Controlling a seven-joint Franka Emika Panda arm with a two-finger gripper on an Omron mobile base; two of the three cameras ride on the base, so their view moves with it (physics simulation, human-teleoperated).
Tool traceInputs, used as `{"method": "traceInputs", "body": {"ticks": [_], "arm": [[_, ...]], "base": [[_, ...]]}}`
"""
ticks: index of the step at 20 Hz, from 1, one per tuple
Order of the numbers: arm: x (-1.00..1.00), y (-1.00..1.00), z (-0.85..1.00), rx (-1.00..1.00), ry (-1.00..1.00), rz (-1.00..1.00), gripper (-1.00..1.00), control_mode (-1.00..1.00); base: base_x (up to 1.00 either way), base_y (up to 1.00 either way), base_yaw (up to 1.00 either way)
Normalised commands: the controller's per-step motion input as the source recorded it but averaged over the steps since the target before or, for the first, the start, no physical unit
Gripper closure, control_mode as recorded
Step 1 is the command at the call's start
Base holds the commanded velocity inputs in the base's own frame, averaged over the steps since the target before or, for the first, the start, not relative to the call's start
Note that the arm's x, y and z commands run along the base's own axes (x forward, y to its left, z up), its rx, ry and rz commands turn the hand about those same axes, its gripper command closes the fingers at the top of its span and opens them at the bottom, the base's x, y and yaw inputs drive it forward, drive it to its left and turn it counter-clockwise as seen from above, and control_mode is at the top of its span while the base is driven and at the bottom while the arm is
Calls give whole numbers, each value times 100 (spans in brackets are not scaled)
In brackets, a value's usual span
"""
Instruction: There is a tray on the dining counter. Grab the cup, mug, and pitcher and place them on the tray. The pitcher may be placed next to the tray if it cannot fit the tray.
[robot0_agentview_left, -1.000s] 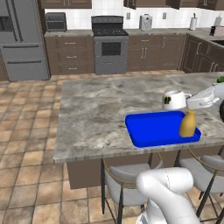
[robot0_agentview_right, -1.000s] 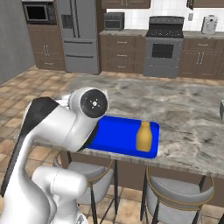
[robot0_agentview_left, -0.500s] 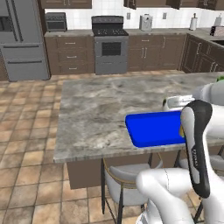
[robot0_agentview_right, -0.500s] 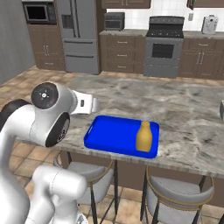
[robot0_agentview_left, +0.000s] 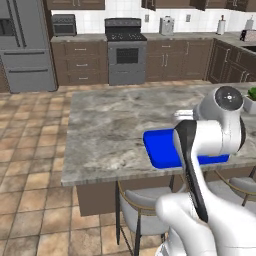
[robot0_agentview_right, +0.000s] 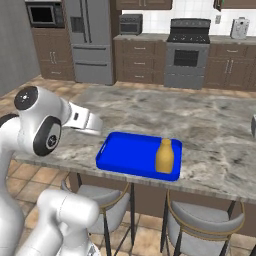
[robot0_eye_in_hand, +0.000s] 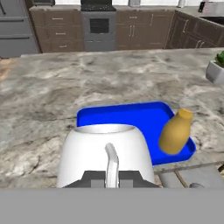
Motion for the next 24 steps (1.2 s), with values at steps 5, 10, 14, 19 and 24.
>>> {"method": "traceInputs", "body": {"ticks": [5,10,14,19,24], "arm": [[36,22,-24,-5,12,-29,100,-100],[54,17,-18,-1,6,-28,100,-100],[44,13,-15,0,2,-19,100,-100],[34,10,-26,0,-6,-13,100,-100],[30,1,-27,0,-5,-7,100,-100]], "base": [[0,0,0],[0,0,0],[0,0,0],[0,0,0],[0,0,0]]}}
